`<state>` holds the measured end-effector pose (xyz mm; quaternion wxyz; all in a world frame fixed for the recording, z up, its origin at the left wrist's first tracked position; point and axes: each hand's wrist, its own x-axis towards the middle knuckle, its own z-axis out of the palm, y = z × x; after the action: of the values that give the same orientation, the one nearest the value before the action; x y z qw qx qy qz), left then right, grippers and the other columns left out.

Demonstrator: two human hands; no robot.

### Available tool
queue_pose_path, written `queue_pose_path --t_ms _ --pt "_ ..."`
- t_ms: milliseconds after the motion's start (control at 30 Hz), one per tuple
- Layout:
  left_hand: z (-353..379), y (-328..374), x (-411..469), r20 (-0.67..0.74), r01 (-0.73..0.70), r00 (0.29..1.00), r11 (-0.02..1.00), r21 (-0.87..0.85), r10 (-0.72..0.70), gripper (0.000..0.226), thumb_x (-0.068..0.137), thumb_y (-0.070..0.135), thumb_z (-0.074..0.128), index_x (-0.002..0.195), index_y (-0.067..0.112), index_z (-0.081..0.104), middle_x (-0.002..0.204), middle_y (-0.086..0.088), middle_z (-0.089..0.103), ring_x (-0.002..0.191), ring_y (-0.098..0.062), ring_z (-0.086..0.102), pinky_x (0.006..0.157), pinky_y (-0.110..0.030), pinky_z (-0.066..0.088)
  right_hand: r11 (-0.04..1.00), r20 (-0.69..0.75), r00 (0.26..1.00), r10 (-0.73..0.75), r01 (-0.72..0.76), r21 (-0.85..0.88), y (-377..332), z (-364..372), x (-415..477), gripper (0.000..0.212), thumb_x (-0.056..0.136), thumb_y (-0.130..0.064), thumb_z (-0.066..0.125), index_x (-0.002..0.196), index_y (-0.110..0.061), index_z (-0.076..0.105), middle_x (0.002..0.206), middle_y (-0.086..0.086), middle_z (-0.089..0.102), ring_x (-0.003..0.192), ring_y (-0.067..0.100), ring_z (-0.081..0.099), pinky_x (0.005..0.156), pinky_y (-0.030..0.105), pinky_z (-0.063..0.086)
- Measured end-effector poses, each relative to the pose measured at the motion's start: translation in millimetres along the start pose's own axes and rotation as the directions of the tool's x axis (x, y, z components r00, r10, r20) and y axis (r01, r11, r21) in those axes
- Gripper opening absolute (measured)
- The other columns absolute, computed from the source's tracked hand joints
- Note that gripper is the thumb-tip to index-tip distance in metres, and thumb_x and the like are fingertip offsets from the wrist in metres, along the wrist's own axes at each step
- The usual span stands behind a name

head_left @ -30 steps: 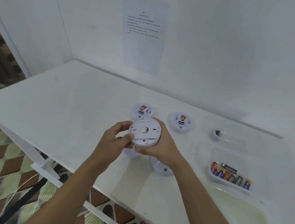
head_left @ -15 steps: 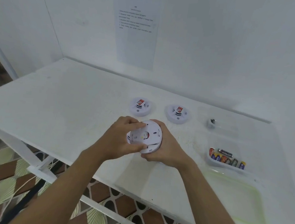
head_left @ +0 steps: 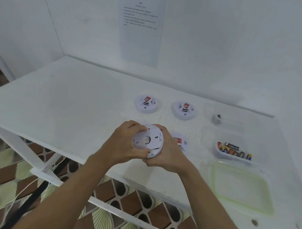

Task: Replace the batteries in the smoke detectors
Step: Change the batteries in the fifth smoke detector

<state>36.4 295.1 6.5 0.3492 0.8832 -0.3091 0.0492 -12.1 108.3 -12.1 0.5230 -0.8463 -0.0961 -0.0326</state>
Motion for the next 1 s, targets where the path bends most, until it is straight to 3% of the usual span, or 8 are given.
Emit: queue_pose_path --t_ms 67,267,400,467,533,633,867,1000 --pt "-0.8 -3.3 -5.0 -0.005 -0.002 1.000 1.000 0.018 0.002 0.080 0.055 0.062 0.062 0.120 0.016 0.064 0.111 0.007 0.054 0.095 -0.009 0.049 0.074 -0.005 0.033 1.000 0.005 1.000 0.000 0.000 -0.005 -1.2 5.7 -0.5 0.095 0.061 0.001 0.087 0.131 -0.043 0.042 0.127 -0.019 0.054 0.118 0.006 0.056 0.089 0.016 0.049" --pt "-2.5 -11.7 -15.6 0.004 0.008 1.000 1.000 0.016 -0.009 0.081 0.058 0.065 0.061 0.122 0.016 0.063 0.114 0.005 0.056 0.096 -0.007 0.048 0.071 -0.006 0.034 1.000 0.022 0.999 0.029 -0.029 -0.004 -0.8 17.8 -1.0 0.095 0.063 -0.001 0.088 0.137 -0.033 0.038 0.132 -0.011 0.052 0.119 0.000 0.052 0.091 0.010 0.045" --pt "-16.1 -19.2 -15.8 0.091 -0.006 0.996 0.993 -0.118 0.017 0.078 0.062 0.063 0.080 0.127 0.022 0.064 0.117 0.016 0.054 0.099 0.008 0.051 0.076 -0.004 0.040 0.996 0.052 0.997 0.063 -0.066 0.058 1.5 14.7 -4.1 0.096 0.065 -0.002 0.089 0.144 -0.025 0.038 0.138 -0.005 0.052 0.125 0.005 0.053 0.095 0.018 0.051" --pt "-22.0 -21.2 -14.7 0.134 -0.011 0.990 0.987 -0.161 0.033 0.080 0.061 0.059 0.081 0.130 0.023 0.063 0.117 0.018 0.055 0.102 0.007 0.051 0.080 -0.007 0.042 0.994 0.080 0.994 0.074 -0.080 0.072 0.8 11.7 -5.8 0.098 0.067 -0.004 0.089 0.147 -0.024 0.036 0.140 -0.005 0.051 0.128 0.010 0.052 0.098 0.027 0.053" --pt "-25.1 -21.0 -12.2 0.168 0.000 0.985 0.988 -0.154 0.026 0.079 0.063 0.057 0.081 0.132 0.024 0.062 0.117 0.019 0.055 0.104 0.002 0.053 0.081 -0.009 0.043 0.994 0.110 0.991 0.073 -0.081 0.068 -2.4 8.7 -6.6 0.098 0.070 -0.003 0.088 0.148 -0.028 0.035 0.141 -0.008 0.051 0.129 0.009 0.052 0.100 0.028 0.053" --pt "-25.7 -19.2 -8.2 0.205 0.002 0.978 0.991 -0.131 0.025 0.075 0.066 0.050 0.084 0.133 0.026 0.060 0.117 0.017 0.056 0.108 0.001 0.053 0.084 -0.010 0.042 0.996 0.137 0.988 0.075 -0.081 0.036 -7.8 2.3 -7.1 0.098 0.070 0.001 0.088 0.139 -0.042 0.033 0.137 -0.020 0.049 0.125 -0.005 0.050 0.094 0.017 0.050" --pt "-19.1 -13.5 -6.7 0.159 -0.078 0.982 0.990 -0.121 0.097 0.069 0.059 0.039 0.084 0.121 0.018 0.065 0.109 0.011 0.063 0.094 0.000 0.060 0.081 -0.013 0.051 0.990 0.093 0.989 0.111 -0.102 -0.096 -11.7 -5.9 -5.2 0.100 0.051 -0.031 0.100 0.136 -0.035 0.048 0.130 -0.016 0.055 0.120 0.001 0.054 0.099 0.032 0.054" --pt "-14.4 -13.2 -4.8 0.122 -0.075 0.988 0.988 -0.137 0.092 0.067 0.056 0.036 0.085 0.117 0.018 0.065 0.105 0.012 0.063 0.092 0.001 0.059 0.078 -0.014 0.051 0.990 0.057 0.994 0.090 -0.083 -0.117 -10.7 -6.1 -5.0 0.094 0.052 -0.028 0.099 0.132 -0.036 0.051 0.125 -0.017 0.058 0.116 0.003 0.057 0.094 0.031 0.056"
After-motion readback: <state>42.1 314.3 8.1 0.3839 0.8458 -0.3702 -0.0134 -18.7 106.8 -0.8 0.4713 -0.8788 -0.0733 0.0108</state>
